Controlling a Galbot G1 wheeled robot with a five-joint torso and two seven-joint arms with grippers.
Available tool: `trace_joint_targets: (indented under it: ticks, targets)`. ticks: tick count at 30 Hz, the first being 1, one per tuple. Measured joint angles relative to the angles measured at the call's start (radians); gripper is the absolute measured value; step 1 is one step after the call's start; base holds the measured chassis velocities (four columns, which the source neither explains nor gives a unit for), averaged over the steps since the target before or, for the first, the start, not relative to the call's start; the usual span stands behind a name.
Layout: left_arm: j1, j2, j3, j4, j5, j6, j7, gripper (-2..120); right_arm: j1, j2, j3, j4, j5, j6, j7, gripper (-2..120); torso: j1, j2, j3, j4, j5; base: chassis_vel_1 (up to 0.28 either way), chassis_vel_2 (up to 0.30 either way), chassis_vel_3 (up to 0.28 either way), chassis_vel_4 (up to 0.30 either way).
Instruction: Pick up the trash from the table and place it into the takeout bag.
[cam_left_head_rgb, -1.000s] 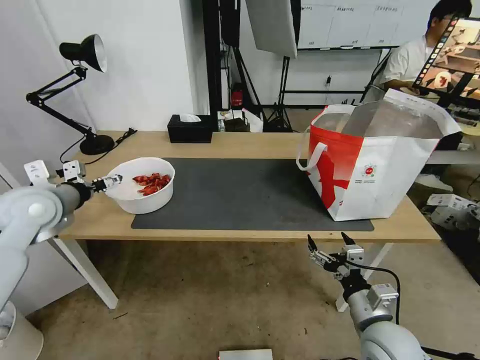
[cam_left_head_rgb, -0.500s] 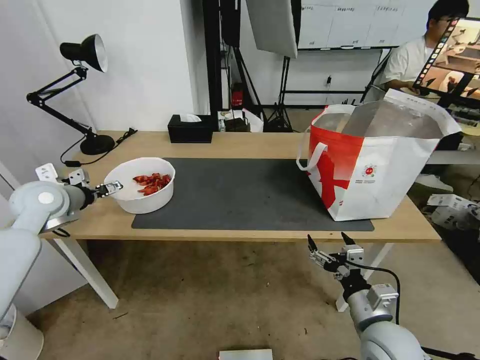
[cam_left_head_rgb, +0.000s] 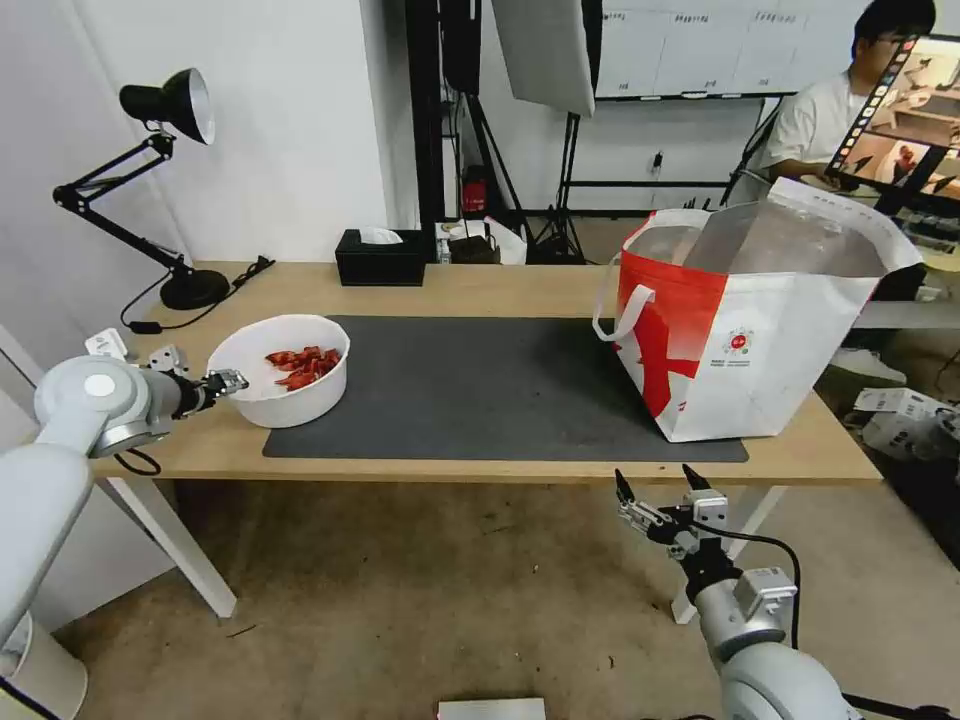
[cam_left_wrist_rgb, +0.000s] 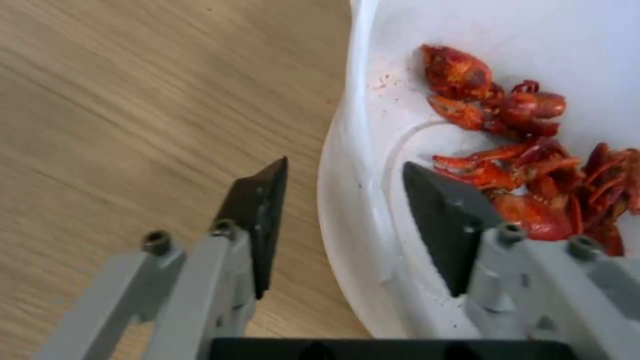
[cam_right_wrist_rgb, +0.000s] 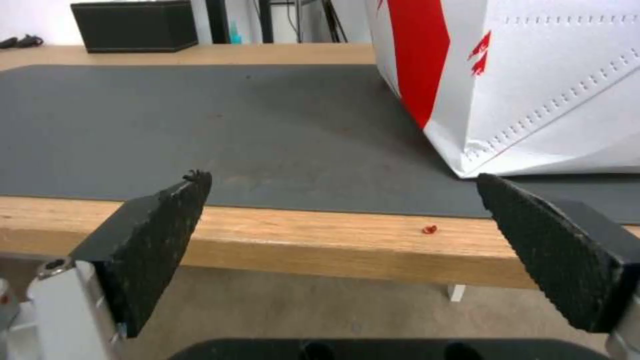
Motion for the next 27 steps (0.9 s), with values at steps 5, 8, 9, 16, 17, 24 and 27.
trace_joint_targets:
  ticks: [5,8,9,16,17,24,27]
  targets:
    - [0.017,0.0,-0.01,-0.015,0.002,-0.015,0.006,25,0.0,0.0,0.0,0.0,0.0,0.0,0.0,100,0.0,0.0,0.0,0.0,0.0,0.0,0.0,0.0,0.0]
    - [0.022,0.0,-0.012,-0.019,0.002,-0.023,0.016,15,0.0,0.0,0.0,0.0,0.0,0.0,0.0,100,0.0,0.0,0.0,0.0,0.0,0.0,0.0,0.0,0.0]
    - [0.025,0.0,-0.014,-0.021,0.002,-0.024,0.021,10,0.0,0.0,0.0,0.0,0.0,0.0,0.0,100,0.0,0.0,0.0,0.0,-0.0001,0.0,0.0,0.0,0.0]
    - [0.039,0.001,-0.021,-0.06,0.079,-0.044,0.051,0,0.0,0.0,0.0,0.0,0.0,0.0,0.0,100,0.0,0.0,0.0,0.0001,-0.0003,0.0,0.0,0.0,0.0]
    - [0.041,0.005,-0.022,-0.083,0.118,-0.057,0.071,0,0.0,0.0,0.0,0.0,0.0,0.0,0.0,100,0.0,0.0,0.0,0.0002,-0.0004,0.0,0.0,0.0,0.0]
    - [-0.035,0.013,0.033,-0.223,0.175,-0.119,0.116,0,0.0,0.0,0.0,0.0,0.0,0.0,0.0,100,0.0,0.0,0.0,0.0001,0.0003,0.0,0.0,0.0,0.0]
    - [-0.096,0.009,0.087,-0.271,0.174,-0.15,0.14,0,0.0,0.0,0.0,0.0,0.0,0.0,0.0,100,0.0,0.0,0.0,0.0001,-0.0001,0.0,0.0,0.0,0.0]
